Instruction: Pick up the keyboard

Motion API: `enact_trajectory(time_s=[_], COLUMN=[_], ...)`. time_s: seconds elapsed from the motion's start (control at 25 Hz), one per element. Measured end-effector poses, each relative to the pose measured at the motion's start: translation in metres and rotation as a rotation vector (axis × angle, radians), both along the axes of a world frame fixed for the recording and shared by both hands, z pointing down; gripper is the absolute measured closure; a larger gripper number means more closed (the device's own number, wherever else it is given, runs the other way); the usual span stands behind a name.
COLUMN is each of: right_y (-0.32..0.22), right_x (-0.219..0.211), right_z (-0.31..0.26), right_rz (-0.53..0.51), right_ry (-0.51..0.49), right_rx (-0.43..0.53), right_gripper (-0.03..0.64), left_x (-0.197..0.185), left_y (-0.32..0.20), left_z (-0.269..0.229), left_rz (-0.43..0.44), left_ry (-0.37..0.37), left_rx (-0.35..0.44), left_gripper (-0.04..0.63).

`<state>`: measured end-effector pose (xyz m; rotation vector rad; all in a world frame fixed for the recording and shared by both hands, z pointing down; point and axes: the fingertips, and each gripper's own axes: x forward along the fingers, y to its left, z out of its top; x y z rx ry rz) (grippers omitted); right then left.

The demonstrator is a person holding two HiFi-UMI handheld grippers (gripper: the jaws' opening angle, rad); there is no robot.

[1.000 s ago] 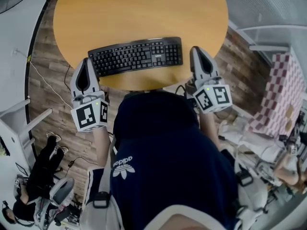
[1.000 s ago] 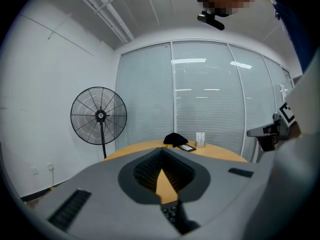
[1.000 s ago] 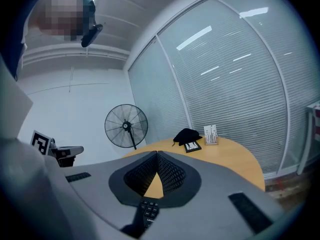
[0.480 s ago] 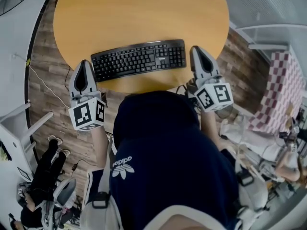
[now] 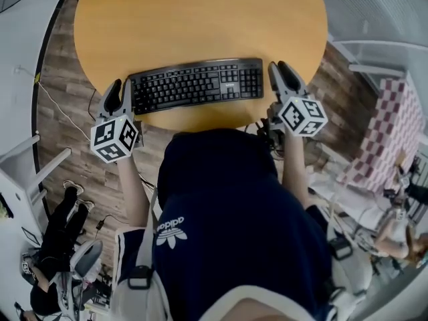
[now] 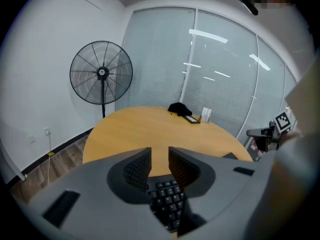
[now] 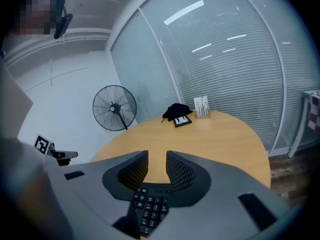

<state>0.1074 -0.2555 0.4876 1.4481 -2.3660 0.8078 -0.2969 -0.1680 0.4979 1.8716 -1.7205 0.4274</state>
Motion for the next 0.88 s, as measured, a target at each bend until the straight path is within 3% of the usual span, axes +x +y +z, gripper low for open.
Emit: enact_trajectory(time_s=[0.24, 0.44, 0.64, 0.88], right_y=[-0.006, -0.013, -0.010, -0.005], right_x=[0.000, 0.002, 0.002, 0.001], right_z=[0.060, 0.093, 0.116, 0.130], right_rz=[-0.054, -0.069, -0.065, -0.073], right_ry=[0.031, 0.078, 0.023, 0.028], right_rx=[-0.144, -0.242, -0.342, -0.408], right_gripper=[0.509, 0.505, 0.468, 0.457], left_x=[-0.008, -0.016, -0.018, -0.025], left_y=[0.001, 0.001, 0.001, 0.008], left_z=[0.067, 0.099, 0.113, 0.124], left_rz=[-0.025, -0.042, -0.057, -0.081], left_ry=[0.137, 0.162, 0.182, 0.215], left_rx=[-0.197, -0.300, -0.359, -0.411], left_gripper=[0.465, 0.463, 0.459, 0.440])
